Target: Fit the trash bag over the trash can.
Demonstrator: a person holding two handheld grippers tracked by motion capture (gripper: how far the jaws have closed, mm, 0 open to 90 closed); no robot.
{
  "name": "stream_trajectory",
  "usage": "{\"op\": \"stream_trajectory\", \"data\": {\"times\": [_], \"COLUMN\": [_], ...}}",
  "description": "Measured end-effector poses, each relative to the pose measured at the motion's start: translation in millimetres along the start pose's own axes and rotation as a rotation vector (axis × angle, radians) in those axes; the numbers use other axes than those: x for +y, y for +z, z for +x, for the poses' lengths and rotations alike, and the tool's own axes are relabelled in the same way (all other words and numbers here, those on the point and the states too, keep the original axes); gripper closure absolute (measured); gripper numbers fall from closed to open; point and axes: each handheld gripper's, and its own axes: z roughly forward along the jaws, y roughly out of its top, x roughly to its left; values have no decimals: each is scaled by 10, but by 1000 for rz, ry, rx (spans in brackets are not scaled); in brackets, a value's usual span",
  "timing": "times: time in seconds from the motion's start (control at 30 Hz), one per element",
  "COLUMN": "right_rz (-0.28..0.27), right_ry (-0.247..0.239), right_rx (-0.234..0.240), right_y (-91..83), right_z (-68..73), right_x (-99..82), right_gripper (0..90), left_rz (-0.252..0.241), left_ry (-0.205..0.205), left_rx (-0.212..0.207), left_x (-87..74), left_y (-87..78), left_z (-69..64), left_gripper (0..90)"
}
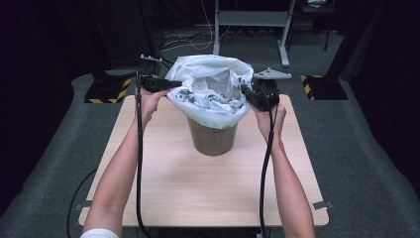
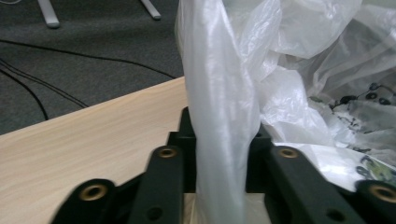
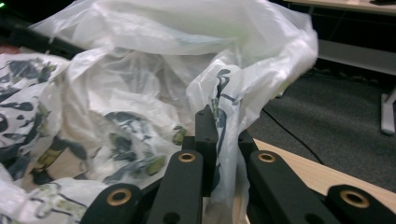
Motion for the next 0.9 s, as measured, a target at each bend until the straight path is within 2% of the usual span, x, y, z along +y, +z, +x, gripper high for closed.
{"op": "stream_trajectory", "data": {"times": [0.03, 0.1, 0.13, 0.17, 0.27, 0.33, 0.43, 0.5, 0.57, 0.63, 0.7, 0.73, 0.8, 0.87, 0.9], "right_rz": [0, -2, 1, 2, 6, 2, -7, -7, 0, 2, 0, -2, 2, 8, 14], "right_ry": [-11, -20, -18, -6, 23, 31, 32, 24, 15, 29, 28, 35, 47, 45, 32], "right_rx": [4, 0, -9, -9, -1, 19, 39, 31, 5, 6, -15, -19, -12, 4, 2], "right_y": [-6, -14, -10, 0, 23, 9, -31, -45, -36, -16, 4, 17, 35, 30, 14], "right_z": [40, 88, 96, 90, 92, 134, 213, 259, 277, 258, 241, 224, 205, 218, 235], "right_x": [5, 21, 26, 29, 19, 7, -7, -14, -18, -17, -5, 1, -3, -15, -19], "right_gripper": [876, 881, 882, 883, 883, 883, 882, 882, 882, 882, 880, 877, 862, 829, 765], "left_rz": [-10, -48, -67, -81, -112, -133, -157, -175, -202, -213, -178, -154, -132, -116, -111], "left_ry": [-6, 11, 15, 20, 42, 58, 69, 75, 95, 97, 92, 93, 84, 80, 77], "left_rx": [2, 25, 12, 5, 2, 15, 12, 18, 47, 56, 41, 47, 48, 59, 62], "left_x": [0, -18, -33, -48, -102, -147, -246, -319, -362, -352, -299, -266, -224, -192, -182], "left_y": [-21, -100, -145, -188, -307, -366, -439, -479, -512, -501, -408, -330, -206, -106, -74], "left_z": [-11, -55, -75, -97, -191, -246, -322, -368, -389, -347, -272, -241, -197, -153, -131], "left_gripper": [668, 569, 524, 466, 387, 354, 314, 292, 284, 328, 490, 636, 772, 822, 841]}}
